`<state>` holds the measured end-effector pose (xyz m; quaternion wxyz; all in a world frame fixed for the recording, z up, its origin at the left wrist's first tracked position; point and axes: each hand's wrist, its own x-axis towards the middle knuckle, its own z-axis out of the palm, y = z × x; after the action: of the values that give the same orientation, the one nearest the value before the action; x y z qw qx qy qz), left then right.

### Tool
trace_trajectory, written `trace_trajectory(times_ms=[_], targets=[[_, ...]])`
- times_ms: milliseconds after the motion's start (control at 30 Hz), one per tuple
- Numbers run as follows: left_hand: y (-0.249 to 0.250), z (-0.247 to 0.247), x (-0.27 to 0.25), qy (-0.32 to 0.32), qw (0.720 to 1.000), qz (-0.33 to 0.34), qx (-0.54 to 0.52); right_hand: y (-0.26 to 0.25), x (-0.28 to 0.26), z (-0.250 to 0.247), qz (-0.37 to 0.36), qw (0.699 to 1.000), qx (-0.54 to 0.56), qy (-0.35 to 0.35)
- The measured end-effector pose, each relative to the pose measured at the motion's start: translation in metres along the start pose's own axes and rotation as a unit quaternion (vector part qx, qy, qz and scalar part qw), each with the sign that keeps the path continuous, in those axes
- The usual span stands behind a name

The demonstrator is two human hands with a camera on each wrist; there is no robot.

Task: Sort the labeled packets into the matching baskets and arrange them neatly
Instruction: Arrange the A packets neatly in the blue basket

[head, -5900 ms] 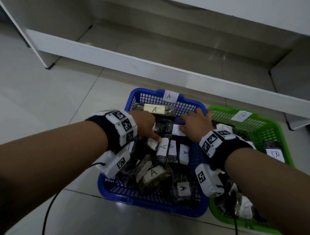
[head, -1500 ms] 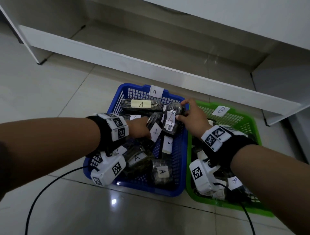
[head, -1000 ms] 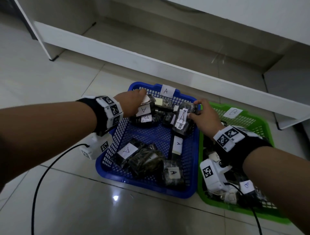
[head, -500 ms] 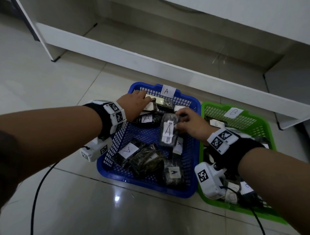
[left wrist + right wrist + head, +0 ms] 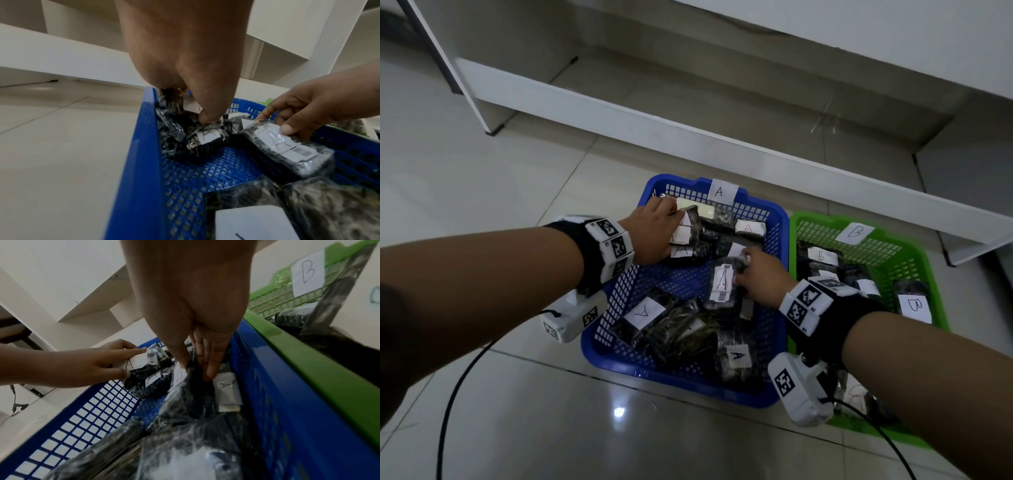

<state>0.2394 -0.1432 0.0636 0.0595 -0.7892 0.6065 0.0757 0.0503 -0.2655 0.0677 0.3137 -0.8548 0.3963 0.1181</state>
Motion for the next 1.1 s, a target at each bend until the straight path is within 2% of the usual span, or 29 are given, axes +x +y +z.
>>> trace_trajectory(times_ms=[100,167,200,267,367,467,567,633,700,800,833,867,967,1100], targets=[[-0.001,-0.001,-0.005,0.049,0.998,0.022,-0.027,0.0,-0.001,0.002,0.002,1.0,0.005,0.004],[0.0,-0.003,-0.009,0.069,0.993,0.051,-0.085,-0.001,-0.001,0.002,0.006,1.0,-0.004,0.004],[0.002,-0.005,-0.011,0.051,0.989,0.061,-0.122,-0.001,0.0,0.001,0.009,1.0,-0.007,0.002],[0.006,-0.007,-0.015,-0.027,0.986,0.085,-0.143,-0.002,0.0,-0.001,0.008,1.0,-0.019,-0.012],[0.012,-0.004,-0.021,-0.086,0.986,0.114,-0.08,-0.001,0.0,-0.003,-0.001,0.999,-0.032,-0.043],[0.018,0.002,-0.023,-0.123,0.984,0.091,-0.09,0.0,0.001,-0.005,-0.002,0.998,-0.011,-0.058],[0.02,0.004,-0.023,-0.134,0.98,0.072,-0.128,0.0,0.0,-0.004,-0.01,1.0,-0.014,-0.019],[0.019,0.005,-0.022,-0.146,0.978,0.065,-0.131,0.002,0.0,-0.005,-0.027,0.997,-0.074,0.008],[0.018,0.005,-0.022,-0.153,0.98,0.065,-0.11,0.004,-0.002,-0.008,-0.07,0.976,-0.205,0.026],[0.019,0.006,-0.022,-0.121,0.989,0.078,-0.036,0.006,-0.004,-0.014,-0.147,0.893,-0.421,0.059],[0.02,0.007,-0.023,-0.11,0.99,0.089,-0.006,0.007,-0.006,-0.016,-0.144,0.877,-0.456,0.049],[0.019,0.008,-0.023,-0.102,0.99,0.101,0.02,0.009,-0.007,-0.018,-0.126,0.874,-0.469,0.028],[0.019,0.012,-0.024,-0.072,0.989,0.119,0.047,0.015,-0.008,-0.013,-0.054,0.898,-0.434,-0.034],[0.031,0.012,-0.018,-0.029,0.985,0.164,-0.038,0.017,-0.013,0.001,-0.03,0.926,-0.373,-0.046]])
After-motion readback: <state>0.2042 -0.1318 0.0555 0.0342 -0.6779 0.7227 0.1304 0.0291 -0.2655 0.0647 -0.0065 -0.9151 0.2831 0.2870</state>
